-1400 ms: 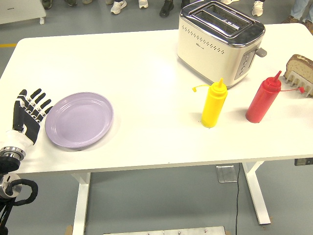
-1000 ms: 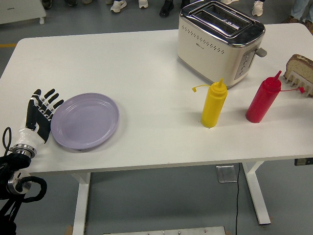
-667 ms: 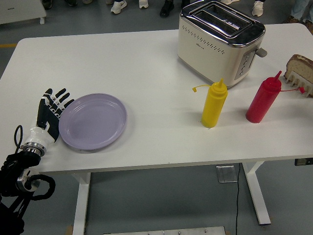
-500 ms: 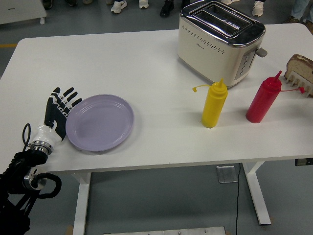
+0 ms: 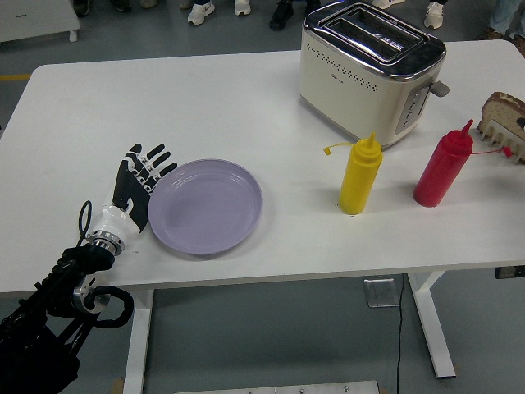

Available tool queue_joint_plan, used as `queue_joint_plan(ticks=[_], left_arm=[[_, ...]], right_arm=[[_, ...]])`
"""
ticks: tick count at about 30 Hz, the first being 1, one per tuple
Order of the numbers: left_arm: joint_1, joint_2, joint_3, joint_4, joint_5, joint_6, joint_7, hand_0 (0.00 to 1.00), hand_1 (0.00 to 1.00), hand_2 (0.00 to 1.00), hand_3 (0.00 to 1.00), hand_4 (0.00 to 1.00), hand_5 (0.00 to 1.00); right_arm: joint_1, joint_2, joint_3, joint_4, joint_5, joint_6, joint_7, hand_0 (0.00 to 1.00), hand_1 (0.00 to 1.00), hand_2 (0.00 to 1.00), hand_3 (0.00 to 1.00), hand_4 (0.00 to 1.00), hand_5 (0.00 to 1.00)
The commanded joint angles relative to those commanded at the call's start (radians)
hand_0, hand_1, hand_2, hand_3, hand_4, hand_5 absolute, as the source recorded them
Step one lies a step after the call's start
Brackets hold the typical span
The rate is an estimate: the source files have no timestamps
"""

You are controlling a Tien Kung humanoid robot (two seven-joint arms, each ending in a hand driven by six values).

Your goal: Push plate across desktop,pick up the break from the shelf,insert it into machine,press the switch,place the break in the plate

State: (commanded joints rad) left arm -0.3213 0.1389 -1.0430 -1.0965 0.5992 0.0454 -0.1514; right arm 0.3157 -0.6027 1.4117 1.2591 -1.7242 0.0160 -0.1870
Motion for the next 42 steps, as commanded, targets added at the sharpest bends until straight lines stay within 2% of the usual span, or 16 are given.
queue_joint_plan(ticks=[4, 5, 6, 11, 12, 17, 18, 23, 24, 28, 29, 30, 35, 36, 41, 42], left_arm=[[-0.020, -0.017, 0.022, 0.012, -0.005, -0.001, -0.001, 0.815, 0.862, 0.909, 0.862, 0.627, 0.998], [-0.025, -0.021, 0.028, 0.014, -0.006, 0.000, -0.002, 0.815, 0.862, 0.909, 0.862, 0.627, 0.998], [-0.030, -0.024, 0.033, 0.017, -0.008, 0.000, -0.002, 0.815, 0.865, 0.910, 0.862, 0.626, 0.998], [-0.046, -0.034, 0.053, 0.028, -0.013, 0.000, -0.004, 0.815, 0.865, 0.910, 0.862, 0.626, 0.998], [-0.050, -0.037, 0.058, 0.032, -0.015, 0.000, -0.004, 0.815, 0.865, 0.911, 0.864, 0.628, 0.998], [-0.064, -0.047, 0.077, 0.046, -0.022, -0.002, -0.006, 0.815, 0.865, 0.911, 0.864, 0.628, 0.998], [-0.069, -0.050, 0.082, 0.050, -0.024, -0.003, -0.006, 0.816, 0.866, 0.911, 0.864, 0.628, 0.998], [-0.089, -0.063, 0.098, 0.063, -0.028, -0.005, -0.007, 0.816, 0.866, 0.911, 0.864, 0.628, 0.998], [-0.093, -0.065, 0.100, 0.066, -0.029, -0.006, -0.007, 0.819, 0.866, 0.911, 0.866, 0.629, 0.998], [-0.111, -0.076, 0.116, 0.080, -0.033, -0.008, -0.009, 0.819, 0.866, 0.911, 0.866, 0.629, 0.998], [-0.113, -0.077, 0.118, 0.082, -0.033, -0.009, -0.009, 0.819, 0.866, 0.911, 0.866, 0.629, 0.998], [-0.116, -0.079, 0.121, 0.086, -0.034, -0.009, -0.008, 0.820, 0.866, 0.914, 0.866, 0.630, 0.998], [-0.121, -0.084, 0.128, 0.091, -0.033, -0.010, -0.008, 0.820, 0.866, 0.914, 0.866, 0.630, 0.998], [-0.121, -0.083, 0.128, 0.090, -0.032, -0.009, -0.008, 0.817, 0.867, 0.913, 0.868, 0.631, 0.998], [-0.112, -0.074, 0.117, 0.079, -0.021, -0.007, -0.008, 0.817, 0.867, 0.913, 0.868, 0.631, 0.998], [-0.109, -0.071, 0.112, 0.075, -0.019, -0.007, -0.008, 0.817, 0.867, 0.914, 0.869, 0.631, 0.998]], right_arm=[[0.039, 0.006, -0.038, -0.036, -0.035, -0.025, -0.008, 0.757, 0.736, 0.737, 0.777, 0.737, 0.306], [0.048, 0.007, -0.046, -0.044, -0.042, -0.026, -0.011, 0.757, 0.736, 0.737, 0.777, 0.737, 0.306], [0.055, 0.007, -0.054, -0.051, -0.046, -0.027, -0.012, 0.727, 0.711, 0.697, 0.752, 0.722, 0.287], [0.077, 0.010, -0.083, -0.075, -0.056, -0.025, -0.017, 0.727, 0.711, 0.697, 0.752, 0.722, 0.287], [0.082, 0.010, -0.091, -0.080, -0.057, -0.025, -0.017, 0.653, 0.646, 0.626, 0.689, 0.676, 0.241], [0.100, 0.015, -0.120, -0.099, -0.072, -0.039, -0.019, 0.653, 0.646, 0.626, 0.689, 0.676, 0.241], [0.106, 0.016, -0.129, -0.104, -0.078, -0.045, -0.020, 0.577, 0.594, 0.578, 0.643, 0.583, 0.135], [0.126, 0.017, -0.160, -0.122, -0.110, -0.068, -0.023, 0.577, 0.594, 0.578, 0.643, 0.583, 0.135], [0.129, 0.017, -0.165, -0.125, -0.115, -0.071, -0.024, 0.475, 0.509, 0.520, 0.563, 0.527, 0.104], [0.142, 0.019, -0.185, -0.139, -0.138, -0.092, -0.016, 0.475, 0.509, 0.520, 0.563, 0.527, 0.104], [0.142, 0.020, -0.186, -0.140, -0.142, -0.095, -0.015, 0.475, 0.509, 0.520, 0.563, 0.527, 0.104], [0.143, 0.020, -0.188, -0.141, -0.145, -0.099, -0.013, 0.410, 0.476, 0.499, 0.530, 0.457, 0.058], [0.140, 0.020, -0.192, -0.133, -0.155, -0.125, -0.003, 0.410, 0.476, 0.499, 0.530, 0.457, 0.058], [0.139, 0.020, -0.191, -0.129, -0.157, -0.129, -0.002, 0.383, 0.465, 0.491, 0.519, 0.408, 0.021], [0.135, 0.017, -0.181, -0.100, -0.160, -0.149, 0.001, 0.383, 0.465, 0.491, 0.519, 0.408, 0.021], [0.134, 0.016, -0.179, -0.095, -0.160, -0.154, 0.002, 0.366, 0.458, 0.484, 0.513, 0.384, 0.011]])
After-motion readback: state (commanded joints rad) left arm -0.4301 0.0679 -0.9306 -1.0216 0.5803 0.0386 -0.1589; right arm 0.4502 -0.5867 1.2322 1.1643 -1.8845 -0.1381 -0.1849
